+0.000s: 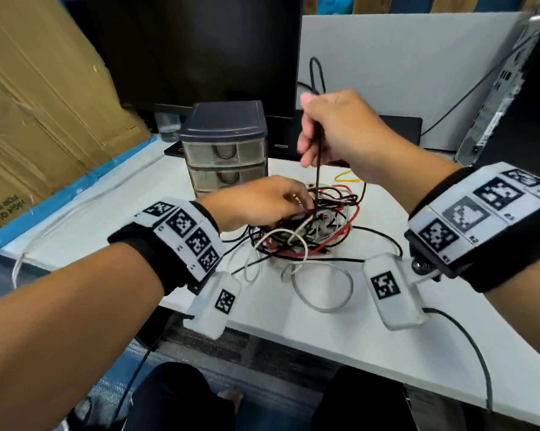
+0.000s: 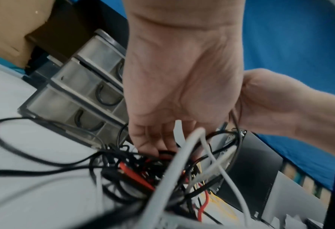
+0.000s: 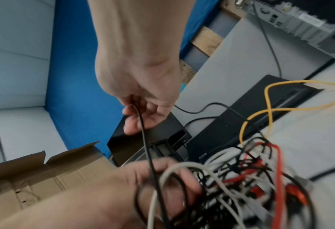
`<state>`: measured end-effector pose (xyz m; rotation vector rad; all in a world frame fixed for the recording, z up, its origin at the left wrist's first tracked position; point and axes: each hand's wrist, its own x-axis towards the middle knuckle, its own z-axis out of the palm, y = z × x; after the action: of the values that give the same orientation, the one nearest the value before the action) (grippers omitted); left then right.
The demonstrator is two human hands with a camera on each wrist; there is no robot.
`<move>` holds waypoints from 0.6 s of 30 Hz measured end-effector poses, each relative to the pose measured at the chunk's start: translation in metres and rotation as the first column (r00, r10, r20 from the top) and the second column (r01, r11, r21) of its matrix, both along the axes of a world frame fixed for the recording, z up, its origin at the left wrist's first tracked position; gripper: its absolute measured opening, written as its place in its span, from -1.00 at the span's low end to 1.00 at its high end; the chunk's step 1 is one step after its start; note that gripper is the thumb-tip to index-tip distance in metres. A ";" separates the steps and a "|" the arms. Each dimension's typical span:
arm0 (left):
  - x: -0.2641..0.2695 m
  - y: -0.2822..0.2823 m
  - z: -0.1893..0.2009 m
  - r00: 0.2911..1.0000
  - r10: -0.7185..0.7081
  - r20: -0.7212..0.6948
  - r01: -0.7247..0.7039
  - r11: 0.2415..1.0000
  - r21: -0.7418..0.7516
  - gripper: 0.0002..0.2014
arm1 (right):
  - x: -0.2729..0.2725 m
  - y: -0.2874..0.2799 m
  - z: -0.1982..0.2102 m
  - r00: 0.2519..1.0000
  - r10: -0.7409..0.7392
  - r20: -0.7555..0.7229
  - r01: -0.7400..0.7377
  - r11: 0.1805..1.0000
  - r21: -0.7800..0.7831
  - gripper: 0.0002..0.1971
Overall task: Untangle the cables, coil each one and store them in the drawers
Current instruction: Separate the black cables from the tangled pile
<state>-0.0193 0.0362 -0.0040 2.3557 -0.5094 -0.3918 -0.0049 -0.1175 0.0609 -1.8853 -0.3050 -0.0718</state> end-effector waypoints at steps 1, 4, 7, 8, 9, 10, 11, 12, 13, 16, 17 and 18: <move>-0.001 -0.001 -0.004 1.000 -0.027 0.000 0.027 1.000 -0.001 -0.85 | 0.002 0.002 0.004 0.999 -0.052 0.016 0.052 0.999 0.008 -0.52; -0.002 -0.002 -0.010 0.996 -0.086 -0.038 0.086 0.996 -0.005 -0.88 | 0.012 0.005 0.016 0.981 -0.181 0.073 0.182 0.983 -0.020 -0.47; -0.001 -0.004 -0.015 0.984 -0.179 -0.018 0.180 0.979 0.095 -0.83 | 0.016 0.005 0.024 0.956 -0.263 0.133 0.274 0.960 -0.065 -0.45; -0.002 -0.005 -0.014 0.981 -0.196 -0.016 0.196 0.973 0.122 -0.82 | 0.016 0.005 0.027 0.947 -0.284 0.153 0.299 0.950 -0.086 -0.47; -0.002 -0.005 -0.012 0.978 -0.208 -0.016 0.208 0.967 0.144 -0.81 | 0.017 0.003 0.030 0.938 -0.296 0.179 0.320 0.939 -0.124 -0.50; -0.002 -0.005 -0.010 0.975 -0.221 -0.018 0.220 0.961 0.165 -0.80 | 0.019 0.000 0.032 0.930 -0.305 0.206 0.342 0.923 -0.178 -0.55; -0.002 -0.005 -0.007 0.973 -0.231 -0.025 0.232 0.956 0.181 -0.79 | 0.021 -0.004 0.034 0.922 -0.308 0.235 0.361 0.904 -0.229 -0.59; -0.001 -0.004 -0.003 0.970 -0.239 -0.032 0.241 0.951 0.193 -0.78 | 0.023 -0.010 0.036 0.913 -0.309 0.265 0.380 0.882 -0.278 -0.61; 0.000 -0.002 0.002 0.969 -0.245 -0.042 0.249 0.950 0.186 -0.77 | 0.027 -0.018 0.037 0.899 -0.316 0.304 0.410 0.850 -0.330 -0.62; 0.005 0.006 0.013 0.980 -0.192 -0.056 0.196 0.976 0.096 -0.78 | 0.034 -0.047 0.036 0.870 -0.314 0.380 0.486 0.679 -0.550 -0.58; 0.006 0.008 0.017 0.986 -0.160 -0.038 0.162 0.983 0.080 -0.79 | 0.034 -0.059 0.033 0.871 -0.310 0.382 0.490 0.605 -0.627 -0.59; 0.008 0.009 0.020 0.991 -0.131 -0.019 0.132 0.989 0.069 -0.80 | 0.031 -0.068 0.031 0.876 -0.304 0.374 0.482 0.527 -0.700 -0.62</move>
<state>-0.0117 0.0457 0.0164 2.3920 -0.6565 -0.4937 0.0256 -0.1856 0.0920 -2.8226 -0.0098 -0.5352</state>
